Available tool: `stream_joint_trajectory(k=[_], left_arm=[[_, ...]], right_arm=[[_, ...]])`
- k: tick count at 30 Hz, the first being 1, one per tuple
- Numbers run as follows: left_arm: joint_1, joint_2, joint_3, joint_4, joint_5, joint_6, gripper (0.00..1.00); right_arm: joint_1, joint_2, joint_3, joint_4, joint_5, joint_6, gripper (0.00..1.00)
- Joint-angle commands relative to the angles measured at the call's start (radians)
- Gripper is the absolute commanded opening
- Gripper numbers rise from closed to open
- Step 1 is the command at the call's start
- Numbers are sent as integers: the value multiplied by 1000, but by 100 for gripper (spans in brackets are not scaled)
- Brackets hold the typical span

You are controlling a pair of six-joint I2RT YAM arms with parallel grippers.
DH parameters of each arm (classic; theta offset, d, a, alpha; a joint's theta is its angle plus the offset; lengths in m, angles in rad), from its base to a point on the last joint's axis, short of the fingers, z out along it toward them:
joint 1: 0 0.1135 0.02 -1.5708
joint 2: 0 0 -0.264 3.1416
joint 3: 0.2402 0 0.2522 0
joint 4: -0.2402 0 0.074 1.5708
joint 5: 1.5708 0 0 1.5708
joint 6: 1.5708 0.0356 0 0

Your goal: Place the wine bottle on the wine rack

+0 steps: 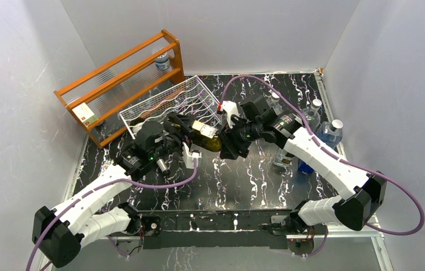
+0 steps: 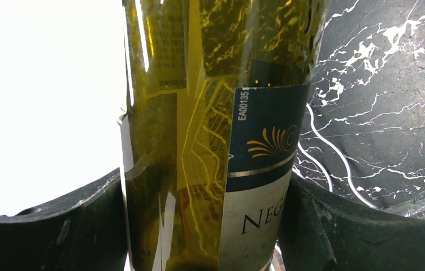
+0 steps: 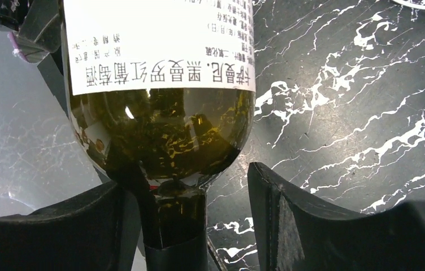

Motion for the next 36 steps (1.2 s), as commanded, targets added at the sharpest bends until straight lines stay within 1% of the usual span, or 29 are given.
stream_joint_trajectory(k=[1,2,5,7,8,11,16,19,20,21,23,25,27,28,29,30,31,36], left_arm=[[-4,-23,55,151,49,14,0],[-5,-22,56,151,49,16,0],[-7,-20,57,153,48,18,0],[-7,-17,59,157,44,18,0],[-9,-16,58,160,41,18,0],[-9,-12,60,170,40,12,0],[-9,-9,94,129,73,-63,0],[-9,-11,99,125,81,-88,0],[-9,-11,99,122,80,-97,5],[-9,-10,99,120,79,-104,13],[-9,-10,86,130,72,-139,37],[-9,3,72,129,60,-175,54],[-9,13,60,94,57,-193,69],[-10,12,54,82,56,-206,79],[-9,9,46,72,54,-222,85],[-9,5,40,60,53,-238,97],[-9,0,36,46,50,-254,98],[-9,-25,35,-57,24,-285,98]], right_arm=[[11,-7,-11,53,-17,-7,69],[11,-5,-12,53,-22,-7,66],[14,-2,-13,52,-25,-8,62],[14,-4,-15,54,-28,-7,58],[16,-5,-15,54,-31,-7,52],[16,-6,-17,54,-27,-4,42],[17,-21,-27,58,-59,-26,24],[18,-33,-22,63,-53,-26,11],[17,-37,-21,64,-49,-25,5],[17,-42,-19,67,-43,-23,1],[18,-53,-17,81,-19,-13,0],[17,-71,-21,96,11,-4,0],[17,-91,-21,114,58,15,0],[18,-102,-24,121,79,23,0],[18,-111,-27,134,96,38,0],[18,-121,-31,144,113,49,0],[17,-132,-32,155,130,63,0],[18,-159,-26,167,215,115,0]])
